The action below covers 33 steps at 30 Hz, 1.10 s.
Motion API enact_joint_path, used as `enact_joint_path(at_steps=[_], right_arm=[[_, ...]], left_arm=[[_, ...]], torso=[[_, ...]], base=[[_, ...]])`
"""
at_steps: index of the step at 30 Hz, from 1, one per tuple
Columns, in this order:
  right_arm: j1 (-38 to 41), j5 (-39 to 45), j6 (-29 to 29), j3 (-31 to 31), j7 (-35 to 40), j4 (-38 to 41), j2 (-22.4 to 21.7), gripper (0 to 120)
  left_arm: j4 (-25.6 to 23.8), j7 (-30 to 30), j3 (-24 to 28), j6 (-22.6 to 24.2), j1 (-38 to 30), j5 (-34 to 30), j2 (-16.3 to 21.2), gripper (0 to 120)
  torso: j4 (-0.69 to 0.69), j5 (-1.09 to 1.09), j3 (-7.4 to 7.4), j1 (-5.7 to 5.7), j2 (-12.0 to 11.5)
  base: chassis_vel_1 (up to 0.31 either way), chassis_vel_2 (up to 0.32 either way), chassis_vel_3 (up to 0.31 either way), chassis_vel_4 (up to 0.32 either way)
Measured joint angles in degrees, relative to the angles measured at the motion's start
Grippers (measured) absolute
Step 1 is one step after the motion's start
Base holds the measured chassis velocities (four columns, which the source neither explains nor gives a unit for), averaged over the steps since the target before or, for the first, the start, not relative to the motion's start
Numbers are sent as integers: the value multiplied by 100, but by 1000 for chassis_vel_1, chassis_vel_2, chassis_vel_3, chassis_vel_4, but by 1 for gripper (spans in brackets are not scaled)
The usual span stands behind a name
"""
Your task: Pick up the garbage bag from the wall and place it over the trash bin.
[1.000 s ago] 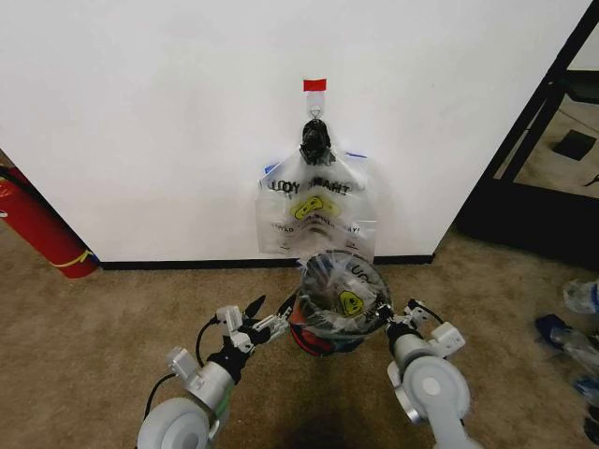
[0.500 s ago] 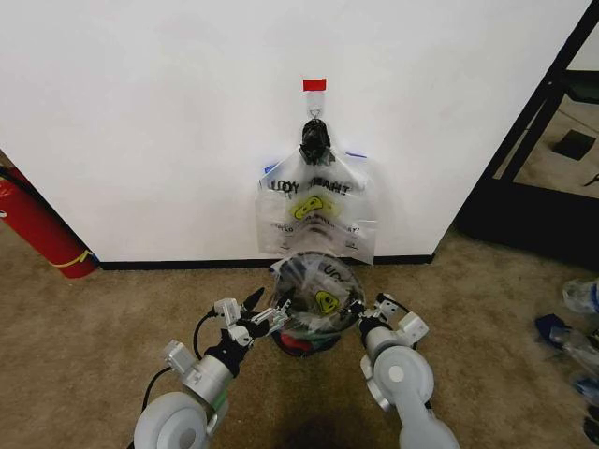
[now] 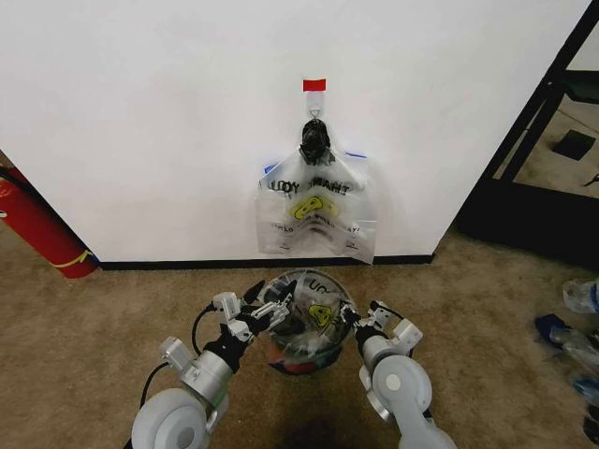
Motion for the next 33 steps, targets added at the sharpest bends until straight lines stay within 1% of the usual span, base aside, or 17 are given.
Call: enact_joint_path(at_steps=[1, 2, 5, 7, 9, 10, 12, 14, 17, 19, 21, 22, 25, 26, 29, 30, 33], right_arm=[[0, 0, 0, 0, 0, 0, 0, 51], [-51, 0, -48, 7, -61, 26, -18, 58], [-139, 0, -68, 19, -258, 84, -44, 68], [-184, -12, -33, 30, -407, 120, -64, 77], [-186, -12, -30, 30, -413, 122, -65, 77], [-198, -18, 8, 41, -467, 144, -75, 86], [-212, -47, 37, 51, -497, 147, -91, 94], [-238, -63, 55, 66, -528, 147, -112, 98], [-272, -77, 64, 91, -581, 147, -138, 100], [-287, -102, 71, 101, -625, 142, -157, 100], [-283, -125, 97, 119, -650, 82, -169, 100], [-283, -125, 97, 119, -650, 82, -169, 100], [-266, -126, 122, 127, -664, 42, -167, 100], [-267, -124, 126, 128, -673, 39, -163, 100], [-282, -117, 126, 130, -681, 58, -153, 100], [-282, -117, 126, 130, -681, 58, -153, 100], [-307, -113, 123, 142, -682, 103, -152, 100]], left_arm=[[0, 0, 0, 0, 0, 0, 0, 100], [-4, -5, 1, 4, -10, 6, 1, 100], [-23, -9, 1, 8, -10, 10, 1, 100], [-44, -9, 0, 9, 7, 16, 3, 100], [-47, -9, 0, 9, 10, 17, 4, 100], [-64, -9, -6, 9, 23, 30, 12, 100], [-66, -10, -4, 9, 30, 62, 19, 100], [-66, -9, 9, 8, 31, 80, 20, 100], [-51, -9, 39, 8, 27, 120, 17, 100], [0, -8, 90, 11, 26, 260, 20, 100], [143, -1, 273, -17, 34, 772, 64, 100], [143, -1, 273, -17, 34, 772, 64, 100], [319, -11, 673, -111, -19, 1445, 147, 100], [455, -34, 897, -181, -101, 1850, 185, 100], [805, -101, 1393, -366, -423, 2705, 261, 100], [805, -101, 1393, -366, -423, 2705, 261, 100], [1050, -137, 1769, -434, -750, 3098, 350, 100]], torso=[[0, 0, 0, 0, 0], [0, 0, 0, 0, 0], [-1, 0, 0, 0, 0], [0, 0, 0, 0, 0], [0, 0, 0, 0, 0], [0, 0, 0, 0, 0], [0, 0, 0, 0, 0], [0, 0, 0, 0, 0], [0, 0, 0, 0, 0], [0, 0, 0, 0, 0], [0, 0, 0, 0, 0], [0, 0, 0, 0, 0], [1, 1, 0, 0, 0], [1, 0, 0, 0, 0], [-1, 0, 0, 0, 0], [-1, 0, 0, 0, 0], [-1, 0, 0, 0, 0]], base=[[0, 0, 0, 0], [0, 0, 0, 0], [0, 0, 0, 0], [0, 0, 0, 0], [0, 0, 0, 0], [0, 0, 0, 0], [0, 0, 0, 0], [0, 0, 0, 0], [0, 0, 0, 0], [0, 0, 0, 0], [0, 0, 0, 0], [0, 0, 0, 0], [0, 0, 0, 0], [0, 0, 0, 0], [0, 0, 0, 0], [0, 0, 0, 0], [0, 0, 0, 0]])
